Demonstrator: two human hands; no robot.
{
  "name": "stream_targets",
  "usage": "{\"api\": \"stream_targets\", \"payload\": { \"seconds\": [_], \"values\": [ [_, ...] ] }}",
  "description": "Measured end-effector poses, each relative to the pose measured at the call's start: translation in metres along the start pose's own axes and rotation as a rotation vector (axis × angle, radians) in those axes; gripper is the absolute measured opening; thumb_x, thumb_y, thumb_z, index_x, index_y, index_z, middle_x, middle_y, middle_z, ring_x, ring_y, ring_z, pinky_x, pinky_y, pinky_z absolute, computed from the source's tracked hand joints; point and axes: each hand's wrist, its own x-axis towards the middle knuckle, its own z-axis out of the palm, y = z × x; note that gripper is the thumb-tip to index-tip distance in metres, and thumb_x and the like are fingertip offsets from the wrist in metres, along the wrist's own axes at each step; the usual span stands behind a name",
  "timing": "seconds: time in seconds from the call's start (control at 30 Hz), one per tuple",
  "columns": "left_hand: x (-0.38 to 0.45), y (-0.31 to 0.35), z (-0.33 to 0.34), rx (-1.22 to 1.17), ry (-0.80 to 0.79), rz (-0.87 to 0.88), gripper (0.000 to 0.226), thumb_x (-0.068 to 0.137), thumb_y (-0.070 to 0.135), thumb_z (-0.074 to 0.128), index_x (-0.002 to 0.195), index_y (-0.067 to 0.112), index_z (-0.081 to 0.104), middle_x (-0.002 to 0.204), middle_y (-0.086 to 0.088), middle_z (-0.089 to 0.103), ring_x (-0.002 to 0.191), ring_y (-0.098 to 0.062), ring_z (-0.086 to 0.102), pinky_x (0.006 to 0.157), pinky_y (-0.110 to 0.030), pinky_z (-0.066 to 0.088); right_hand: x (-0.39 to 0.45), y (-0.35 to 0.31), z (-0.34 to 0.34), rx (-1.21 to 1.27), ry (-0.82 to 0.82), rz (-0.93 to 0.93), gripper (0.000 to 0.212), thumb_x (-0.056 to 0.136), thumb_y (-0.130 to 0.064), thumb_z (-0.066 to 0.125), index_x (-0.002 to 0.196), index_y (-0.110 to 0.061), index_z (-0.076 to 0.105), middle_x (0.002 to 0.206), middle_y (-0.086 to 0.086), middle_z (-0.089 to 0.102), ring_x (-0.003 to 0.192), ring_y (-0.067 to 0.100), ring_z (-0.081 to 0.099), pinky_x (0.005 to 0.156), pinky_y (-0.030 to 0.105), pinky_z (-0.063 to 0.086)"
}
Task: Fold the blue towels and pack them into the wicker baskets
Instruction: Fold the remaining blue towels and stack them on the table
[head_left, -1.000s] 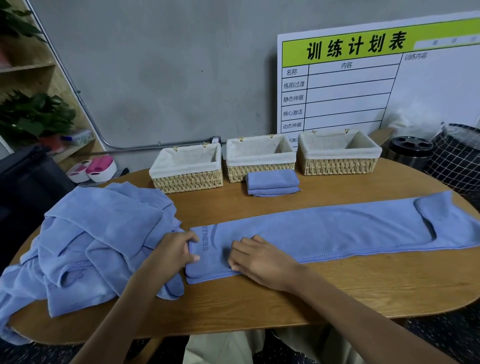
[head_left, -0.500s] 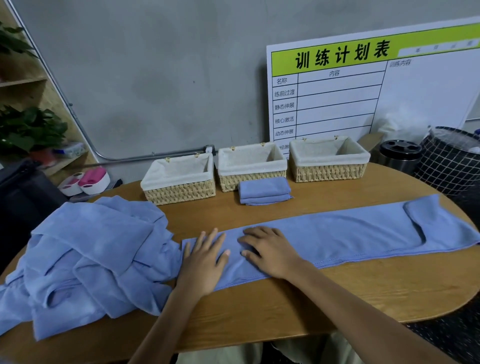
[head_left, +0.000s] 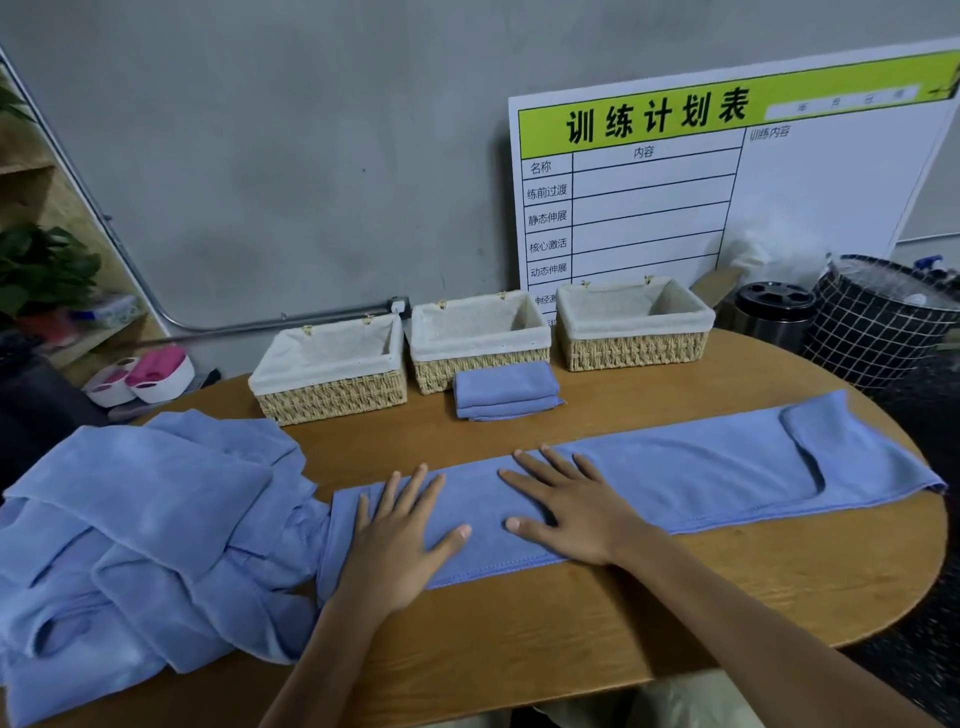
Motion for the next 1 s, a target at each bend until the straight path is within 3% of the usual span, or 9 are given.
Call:
{"api": "stream_targets", "payload": {
  "seconds": [0.13, 0.3, 0.43, 0.57, 0.67, 0.77, 0.9, 1.0],
  "values": [
    [0.002, -0.008, -0.001, -0.002, -0.012, 0.003, 0.112, 0.059, 0.101, -0.010, 0.157, 0.046, -0.002, 0.161, 0.023, -0.022, 0.152, -0.014, -0.020, 0.123, -0.053, -0.007, -0.010, 0.019, -0.002, 0.016, -0.001, 0.031, 0.074, 0.088, -0.079, 0.012, 0.155, -0.049, 0.002, 0.164, -0.018, -0.011, 0.151, 0.011, -0.016, 0.123, 0.044, -0.009],
    [0.007, 0.017, -0.008, -0.029, -0.009, -0.011, 0.095, 0.078, 0.088, 0.008, 0.159, 0.040, 0.006, 0.164, 0.020, -0.018, 0.153, -0.016, -0.017, 0.122, -0.054, -0.004, -0.017, 0.025, -0.002, 0.016, 0.012, 0.066, 0.081, 0.082, -0.081, 0.001, 0.155, -0.047, 0.001, 0.164, -0.017, -0.012, 0.151, 0.013, -0.017, 0.122, 0.043, -0.012],
    [0.009, 0.032, 0.002, -0.030, -0.010, 0.043, 0.100, 0.070, 0.094, -0.004, 0.158, 0.045, 0.004, 0.160, 0.026, -0.020, 0.152, -0.009, -0.019, 0.123, -0.052, -0.007, -0.017, 0.023, -0.005, 0.023, 0.009, 0.048, 0.085, 0.079, -0.082, -0.001, 0.156, -0.046, 0.003, 0.164, -0.016, -0.010, 0.152, 0.013, -0.015, 0.123, 0.043, -0.009],
    [0.010, 0.010, 0.002, -0.030, -0.007, 0.046, 0.099, 0.070, 0.094, 0.000, 0.156, 0.048, 0.009, 0.157, 0.032, -0.019, 0.151, -0.004, -0.019, 0.124, -0.051, -0.006, -0.029, 0.062, -0.020, 0.011, -0.015, 0.101, 0.091, 0.073, -0.086, -0.004, 0.155, -0.048, 0.007, 0.164, -0.019, -0.006, 0.152, 0.011, -0.008, 0.122, 0.041, -0.003],
    [0.010, 0.009, -0.006, -0.005, -0.018, 0.018, 0.102, 0.069, 0.097, 0.000, 0.156, 0.046, 0.013, 0.159, 0.030, -0.016, 0.152, -0.008, -0.015, 0.124, -0.053, -0.002, -0.047, 0.105, -0.022, -0.003, 0.029, 0.171, 0.096, 0.068, -0.091, -0.014, 0.153, -0.052, 0.003, 0.162, -0.023, -0.009, 0.152, 0.008, -0.011, 0.122, 0.042, -0.003],
    [0.023, 0.050, -0.015, -0.015, 0.062, 0.063, 0.108, 0.067, 0.095, -0.008, 0.156, 0.040, 0.018, 0.165, 0.024, -0.005, 0.154, -0.012, -0.008, 0.123, -0.050, 0.003, -0.051, 0.112, -0.016, -0.001, 0.064, 0.176, 0.093, 0.071, -0.088, -0.016, 0.154, -0.050, 0.003, 0.162, -0.022, -0.010, 0.151, 0.008, -0.012, 0.122, 0.042, -0.004],
    [0.044, 0.112, -0.006, -0.086, 0.016, 0.172, 0.072, 0.095, 0.074, 0.025, 0.158, 0.043, 0.007, 0.164, 0.025, -0.007, 0.154, -0.009, -0.010, 0.125, -0.047, -0.002, -0.046, 0.109, -0.015, 0.021, 0.082, 0.169, 0.096, 0.069, -0.088, -0.015, 0.154, -0.049, 0.005, 0.163, -0.020, -0.007, 0.152, 0.010, -0.011, 0.122, 0.043, -0.004],
    [0.050, 0.113, 0.008, -0.006, -0.060, 0.153, 0.083, 0.085, 0.083, 0.011, 0.158, 0.045, 0.000, 0.162, 0.026, -0.019, 0.152, -0.009, -0.021, 0.123, -0.050, -0.008, -0.055, 0.123, -0.019, 0.029, 0.063, 0.192, 0.085, 0.076, -0.084, -0.003, 0.154, -0.050, 0.004, 0.162, -0.021, -0.010, 0.151, 0.009, -0.014, 0.122, 0.042, -0.006]
  ]
}}
